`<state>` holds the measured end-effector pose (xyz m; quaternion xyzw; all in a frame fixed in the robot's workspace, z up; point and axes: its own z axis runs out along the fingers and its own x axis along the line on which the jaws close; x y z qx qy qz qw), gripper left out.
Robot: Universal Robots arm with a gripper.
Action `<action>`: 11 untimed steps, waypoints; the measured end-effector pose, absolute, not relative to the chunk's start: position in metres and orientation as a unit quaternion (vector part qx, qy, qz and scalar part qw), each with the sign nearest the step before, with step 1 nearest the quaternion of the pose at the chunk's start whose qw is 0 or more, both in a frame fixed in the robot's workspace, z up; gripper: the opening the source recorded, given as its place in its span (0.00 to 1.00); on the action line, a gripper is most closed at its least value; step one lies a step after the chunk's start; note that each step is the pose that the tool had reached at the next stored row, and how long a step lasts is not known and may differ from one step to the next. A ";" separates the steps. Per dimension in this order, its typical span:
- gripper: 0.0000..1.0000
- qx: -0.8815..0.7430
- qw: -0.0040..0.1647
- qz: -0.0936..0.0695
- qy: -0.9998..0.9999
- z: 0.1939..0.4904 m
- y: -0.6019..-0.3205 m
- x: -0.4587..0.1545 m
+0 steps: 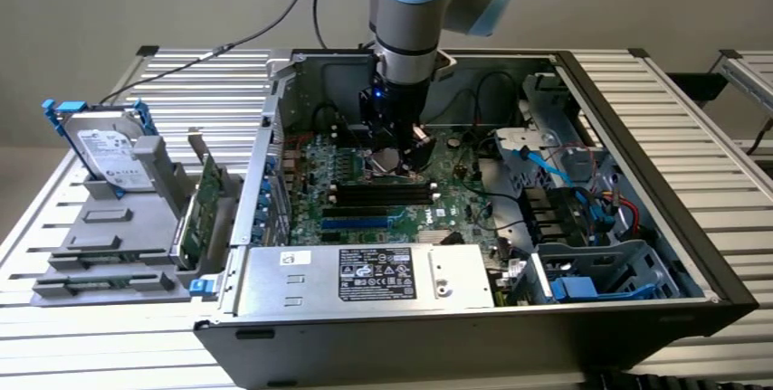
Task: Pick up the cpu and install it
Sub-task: 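Place the cpu into insertion slot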
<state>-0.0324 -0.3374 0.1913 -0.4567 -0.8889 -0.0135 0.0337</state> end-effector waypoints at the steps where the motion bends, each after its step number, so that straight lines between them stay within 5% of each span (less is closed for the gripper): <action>1: 0.67 -0.457 0.034 -0.013 -0.889 0.191 -0.337 -0.032; 11: 0.67 -0.460 0.033 -0.012 -0.887 0.196 -0.337 -0.033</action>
